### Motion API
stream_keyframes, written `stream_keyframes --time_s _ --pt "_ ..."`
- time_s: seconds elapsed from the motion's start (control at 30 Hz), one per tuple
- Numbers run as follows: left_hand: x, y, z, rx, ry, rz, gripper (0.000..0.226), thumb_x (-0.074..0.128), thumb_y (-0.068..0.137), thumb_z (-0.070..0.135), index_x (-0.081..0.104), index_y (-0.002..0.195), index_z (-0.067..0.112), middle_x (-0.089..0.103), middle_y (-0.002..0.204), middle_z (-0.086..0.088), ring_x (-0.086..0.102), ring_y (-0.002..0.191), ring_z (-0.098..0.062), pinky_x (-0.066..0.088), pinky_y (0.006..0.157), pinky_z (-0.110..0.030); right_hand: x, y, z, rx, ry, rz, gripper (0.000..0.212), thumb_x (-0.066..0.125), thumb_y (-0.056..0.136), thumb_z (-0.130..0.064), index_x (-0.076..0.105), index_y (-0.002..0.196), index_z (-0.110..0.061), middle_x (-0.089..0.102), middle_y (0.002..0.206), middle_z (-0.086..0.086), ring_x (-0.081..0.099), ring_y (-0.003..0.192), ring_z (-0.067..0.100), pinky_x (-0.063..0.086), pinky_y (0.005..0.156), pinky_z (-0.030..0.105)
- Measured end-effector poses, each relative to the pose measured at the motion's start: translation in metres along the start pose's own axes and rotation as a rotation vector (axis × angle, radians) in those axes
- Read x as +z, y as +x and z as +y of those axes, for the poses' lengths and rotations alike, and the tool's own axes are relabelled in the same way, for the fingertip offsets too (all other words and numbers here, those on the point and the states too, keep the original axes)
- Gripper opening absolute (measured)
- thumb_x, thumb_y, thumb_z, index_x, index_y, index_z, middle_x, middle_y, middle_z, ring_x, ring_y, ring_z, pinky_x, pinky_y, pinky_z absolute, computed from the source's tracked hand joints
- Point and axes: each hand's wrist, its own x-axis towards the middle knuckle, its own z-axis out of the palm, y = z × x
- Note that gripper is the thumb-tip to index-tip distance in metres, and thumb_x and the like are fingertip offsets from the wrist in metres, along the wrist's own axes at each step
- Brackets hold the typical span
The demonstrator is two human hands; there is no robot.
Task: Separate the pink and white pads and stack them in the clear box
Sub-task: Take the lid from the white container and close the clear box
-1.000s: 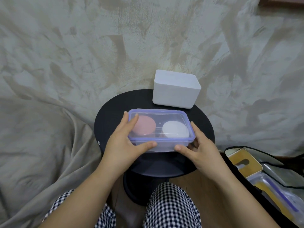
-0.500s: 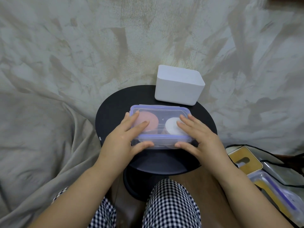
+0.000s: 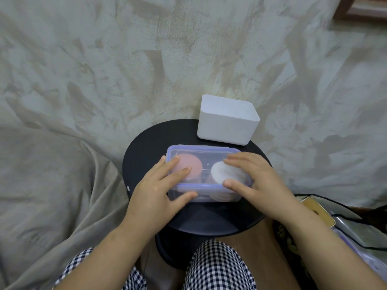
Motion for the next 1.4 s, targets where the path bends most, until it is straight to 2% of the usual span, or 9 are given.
stream_keyframes --time_s 0.07,0.13,0.2,0.3,0.43,0.87,1.13,1.27,1.4 --pt "-0.008 0.004 0.001 -0.008 -0.035 -0.024 0.055 0.056 0.07 0.06 0.069 0.107 0.021 0.062 0.121 0.001 0.057 0.115 -0.027 0.043 0.099 -0.034 -0.007 0.017 -0.006 0.003 -0.07 -0.126 0.077 0.047 0.073 -0.07 0.038 0.138 -0.03 0.031 0.143 -0.018 0.02 0.135 0.0 0.013 0.108 0.014" --pt "-0.017 0.017 0.002 -0.04 -0.046 -0.012 0.061 0.05 0.072 0.068 0.068 0.106 0.021 0.062 0.117 0.006 0.055 0.111 -0.018 0.033 0.098 -0.019 -0.008 0.034 -0.011 0.019 -0.116 -0.239 0.082 0.051 0.076 -0.065 0.026 0.145 -0.027 0.018 0.153 -0.013 0.01 0.139 0.002 0.009 0.11 0.017" --pt "-0.021 0.036 0.005 -0.062 0.004 -0.023 0.064 0.04 0.078 0.065 0.059 0.119 0.02 0.054 0.129 0.005 0.044 0.124 -0.016 0.019 0.1 -0.013 -0.004 0.045 -0.014 0.042 -0.165 -0.32 0.088 0.052 0.076 -0.067 0.019 0.147 -0.025 0.011 0.156 -0.009 0.006 0.142 0.005 0.008 0.114 0.024" --pt "-0.011 0.066 0.005 -0.113 0.051 -0.222 0.06 0.035 0.094 0.051 0.028 0.144 0.02 0.02 0.154 0.006 0.01 0.143 -0.01 0.005 0.111 -0.02 0.0 0.051 -0.011 0.063 -0.207 -0.381 0.098 0.052 0.068 -0.076 0.019 0.146 -0.027 0.015 0.155 -0.008 0.012 0.141 0.009 0.009 0.114 0.027" --pt "-0.002 0.082 0.003 -0.149 0.095 -0.42 0.062 0.039 0.093 0.05 0.024 0.146 0.021 0.028 0.15 0.005 0.021 0.137 -0.013 0.017 0.109 -0.024 0.002 0.057 -0.005 0.068 -0.18 -0.351 0.111 0.045 0.049 -0.088 0.025 0.143 -0.033 0.032 0.145 -0.013 0.028 0.131 0.007 0.018 0.108 0.026" --pt "-0.002 0.078 -0.002 -0.157 -0.002 -0.359 0.054 0.047 0.085 0.053 0.041 0.133 0.028 0.046 0.12 0.01 0.037 0.112 -0.01 0.028 0.091 -0.02 0.006 0.055 -0.004 0.069 -0.133 -0.329 0.104 0.059 0.054 -0.082 0.031 0.141 -0.031 0.041 0.128 -0.014 0.033 0.12 0.005 0.024 0.103 0.023" --pt "0.002 0.076 -0.006 -0.202 -0.115 -0.233 0.048 0.052 0.087 0.045 0.049 0.131 0.026 0.048 0.123 0.009 0.04 0.119 -0.01 0.031 0.101 -0.024 0.005 0.056 -0.003 0.084 -0.111 -0.321 0.097 0.057 0.06 -0.074 0.031 0.142 -0.03 0.041 0.13 -0.011 0.031 0.123 0.007 0.021 0.103 0.02" --pt "-0.004 0.059 -0.006 -0.26 -0.274 0.087 0.044 0.047 0.085 0.051 0.057 0.122 0.028 0.049 0.121 0.012 0.046 0.118 -0.009 0.039 0.101 -0.031 0.002 0.051 -0.001 0.07 0.007 -0.139 0.085 0.046 0.063 -0.071 0.039 0.138 -0.031 0.038 0.138 -0.014 0.025 0.126 -0.002 0.018 0.106 0.018" --pt "-0.012 0.023 -0.003 -0.26 -0.416 0.066 0.06 0.049 0.068 0.066 0.045 0.123 0.043 0.039 0.13 0.02 0.039 0.124 0.003 0.041 0.1 -0.024 -0.001 0.022 0.007 0.137 0.147 0.051 0.069 0.057 0.07 -0.07 0.044 0.13 -0.039 0.035 0.135 -0.024 0.027 0.131 -0.003 0.022 0.107 0.02"
